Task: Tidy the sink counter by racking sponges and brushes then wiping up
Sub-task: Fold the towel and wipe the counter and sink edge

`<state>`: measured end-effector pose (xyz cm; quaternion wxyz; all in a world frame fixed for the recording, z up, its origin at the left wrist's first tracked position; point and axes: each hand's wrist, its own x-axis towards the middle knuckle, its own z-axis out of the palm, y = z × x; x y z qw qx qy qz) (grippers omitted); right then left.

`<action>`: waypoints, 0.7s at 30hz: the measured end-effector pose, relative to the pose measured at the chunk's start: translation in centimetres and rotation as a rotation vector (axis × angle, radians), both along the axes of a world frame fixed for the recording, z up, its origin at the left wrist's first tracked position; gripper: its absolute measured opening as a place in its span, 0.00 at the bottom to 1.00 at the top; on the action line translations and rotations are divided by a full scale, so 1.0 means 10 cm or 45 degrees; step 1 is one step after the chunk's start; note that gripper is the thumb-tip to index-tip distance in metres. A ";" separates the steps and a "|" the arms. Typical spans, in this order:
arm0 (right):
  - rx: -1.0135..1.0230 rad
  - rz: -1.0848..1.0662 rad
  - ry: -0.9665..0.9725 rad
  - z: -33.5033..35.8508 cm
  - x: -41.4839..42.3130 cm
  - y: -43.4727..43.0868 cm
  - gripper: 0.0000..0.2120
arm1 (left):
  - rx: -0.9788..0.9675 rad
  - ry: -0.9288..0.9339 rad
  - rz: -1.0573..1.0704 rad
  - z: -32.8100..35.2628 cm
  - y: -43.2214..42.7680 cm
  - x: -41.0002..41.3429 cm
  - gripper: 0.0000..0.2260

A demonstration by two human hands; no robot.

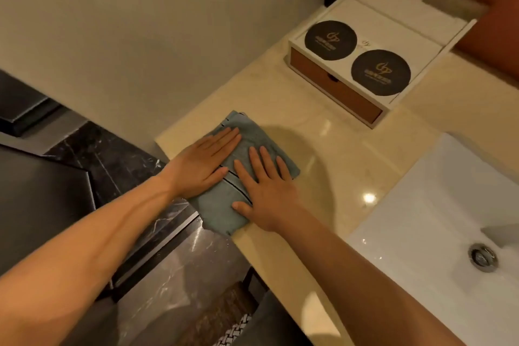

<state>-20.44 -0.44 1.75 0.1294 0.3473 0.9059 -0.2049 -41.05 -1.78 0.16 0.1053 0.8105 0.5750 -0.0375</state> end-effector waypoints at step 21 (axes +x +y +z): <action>0.038 -0.152 0.217 -0.08 -0.49 0.85 0.46 | -0.092 -0.108 0.252 0.04 0.83 -0.25 0.32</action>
